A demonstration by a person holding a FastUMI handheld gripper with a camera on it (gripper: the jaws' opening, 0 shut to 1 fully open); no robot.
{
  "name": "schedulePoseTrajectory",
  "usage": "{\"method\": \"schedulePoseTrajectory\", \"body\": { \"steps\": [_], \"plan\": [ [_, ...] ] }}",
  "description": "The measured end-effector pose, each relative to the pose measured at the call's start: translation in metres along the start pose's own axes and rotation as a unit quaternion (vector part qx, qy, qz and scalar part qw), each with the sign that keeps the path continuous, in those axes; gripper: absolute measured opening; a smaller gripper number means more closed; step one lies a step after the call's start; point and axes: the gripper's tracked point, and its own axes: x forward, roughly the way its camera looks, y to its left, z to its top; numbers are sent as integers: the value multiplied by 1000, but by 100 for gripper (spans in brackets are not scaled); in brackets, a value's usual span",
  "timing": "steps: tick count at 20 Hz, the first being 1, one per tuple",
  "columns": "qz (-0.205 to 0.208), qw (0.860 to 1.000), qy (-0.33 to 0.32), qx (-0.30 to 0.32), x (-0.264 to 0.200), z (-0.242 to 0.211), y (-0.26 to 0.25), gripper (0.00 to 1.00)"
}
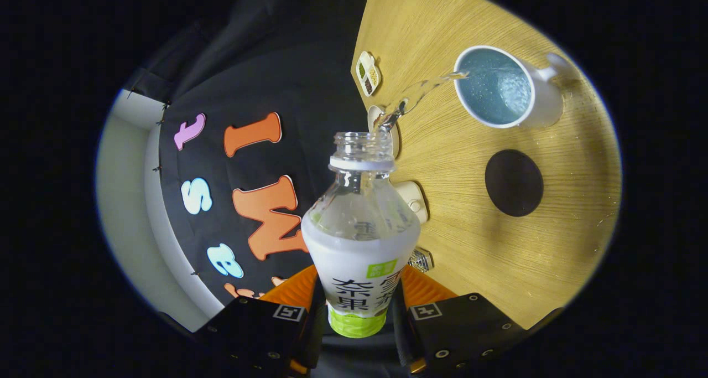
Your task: Take the bottle from table, then pour the juice into the cup, finally place the bottle on the coaster
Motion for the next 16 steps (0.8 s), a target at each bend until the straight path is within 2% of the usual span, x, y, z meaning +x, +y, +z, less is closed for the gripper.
{"method": "schedulePoseTrajectory", "body": {
  "steps": [16],
  "plan": [
    [-4,999,-3,38,0,1,6,55]
  ]
}}
